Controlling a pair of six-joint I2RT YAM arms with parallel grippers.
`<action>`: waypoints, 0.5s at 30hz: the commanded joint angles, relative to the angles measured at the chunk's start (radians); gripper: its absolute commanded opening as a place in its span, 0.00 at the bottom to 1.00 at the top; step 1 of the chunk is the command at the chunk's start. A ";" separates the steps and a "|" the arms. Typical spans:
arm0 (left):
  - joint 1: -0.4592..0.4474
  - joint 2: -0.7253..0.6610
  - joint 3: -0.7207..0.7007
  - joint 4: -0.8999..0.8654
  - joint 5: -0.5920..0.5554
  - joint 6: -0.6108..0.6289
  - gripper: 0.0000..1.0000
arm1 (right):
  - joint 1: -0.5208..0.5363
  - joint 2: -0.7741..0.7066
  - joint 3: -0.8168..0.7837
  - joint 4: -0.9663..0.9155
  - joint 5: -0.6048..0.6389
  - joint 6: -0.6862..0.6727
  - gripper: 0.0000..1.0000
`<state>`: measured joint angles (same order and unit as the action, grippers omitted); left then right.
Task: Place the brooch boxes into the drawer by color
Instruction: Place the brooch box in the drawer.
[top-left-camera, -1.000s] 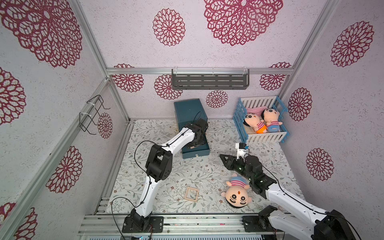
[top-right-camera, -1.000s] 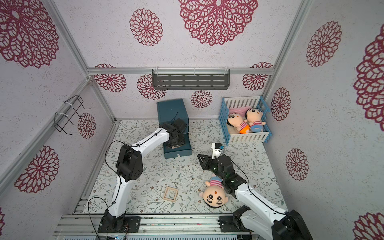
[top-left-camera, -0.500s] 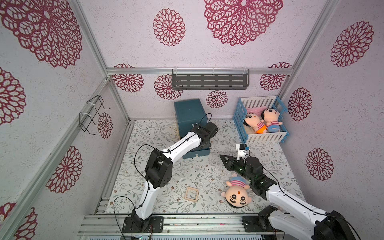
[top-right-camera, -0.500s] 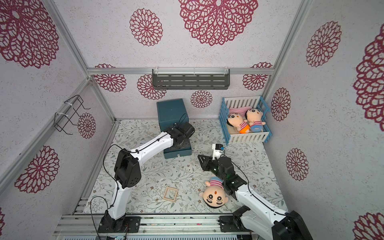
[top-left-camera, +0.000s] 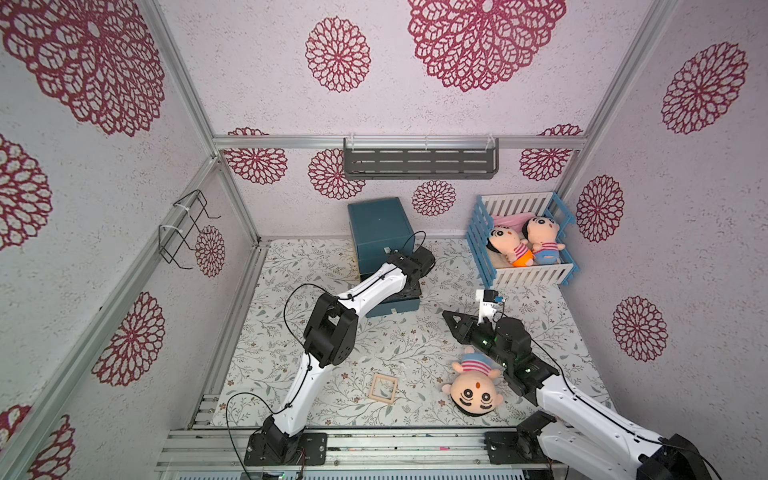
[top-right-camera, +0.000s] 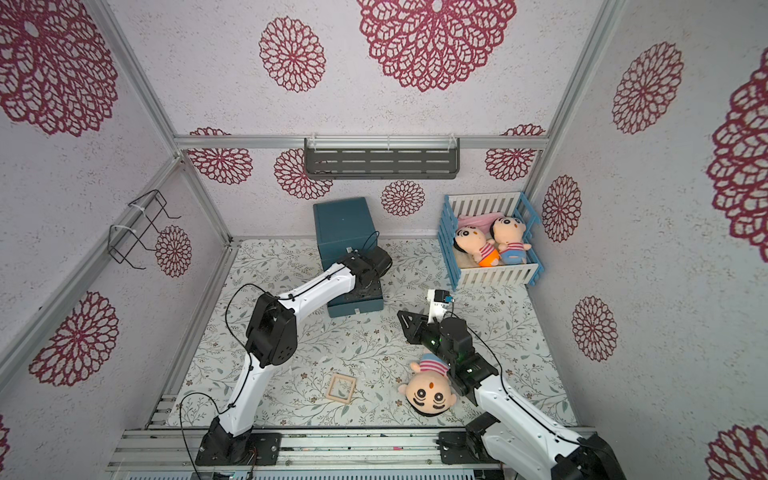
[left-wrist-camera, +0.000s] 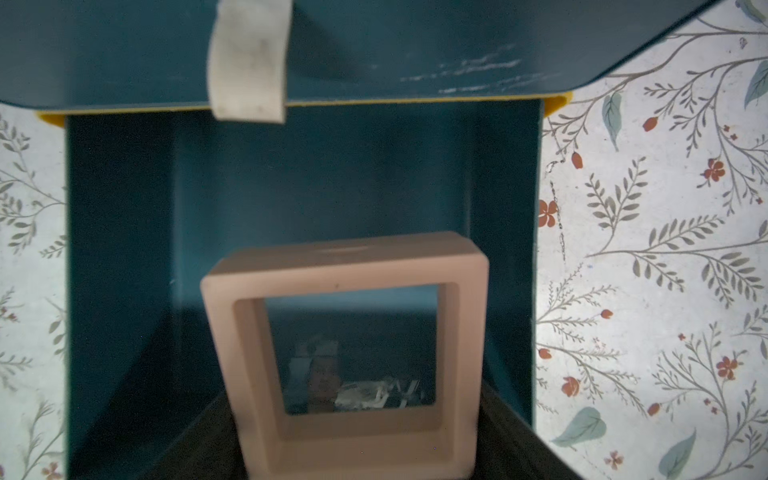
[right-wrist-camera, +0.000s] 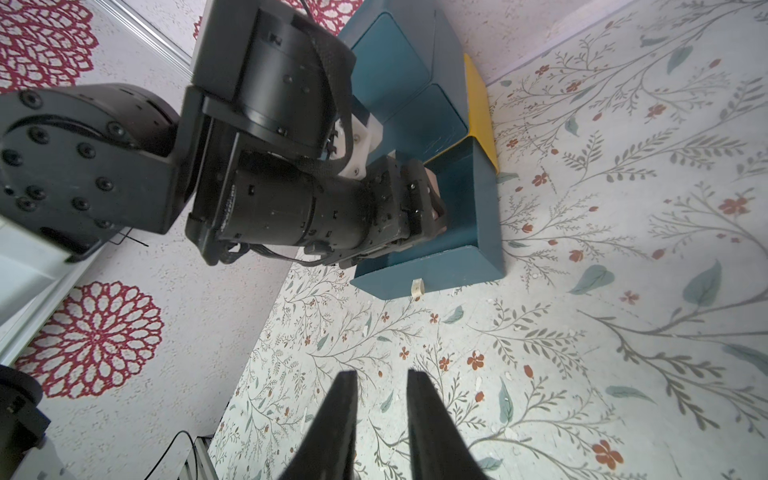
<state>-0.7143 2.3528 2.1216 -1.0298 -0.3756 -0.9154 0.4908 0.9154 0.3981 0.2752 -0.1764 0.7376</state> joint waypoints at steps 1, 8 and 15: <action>0.002 0.014 0.024 0.001 0.001 0.015 0.50 | -0.006 -0.021 0.003 0.012 -0.004 0.008 0.27; -0.002 0.044 0.045 0.018 0.034 0.037 0.51 | -0.008 -0.023 0.001 0.008 -0.006 0.008 0.27; 0.001 0.093 0.080 -0.019 0.072 0.053 0.53 | -0.010 -0.024 0.001 0.008 -0.008 0.009 0.27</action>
<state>-0.7143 2.4207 2.1891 -1.0309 -0.3248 -0.8810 0.4866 0.9134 0.3904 0.2710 -0.1802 0.7380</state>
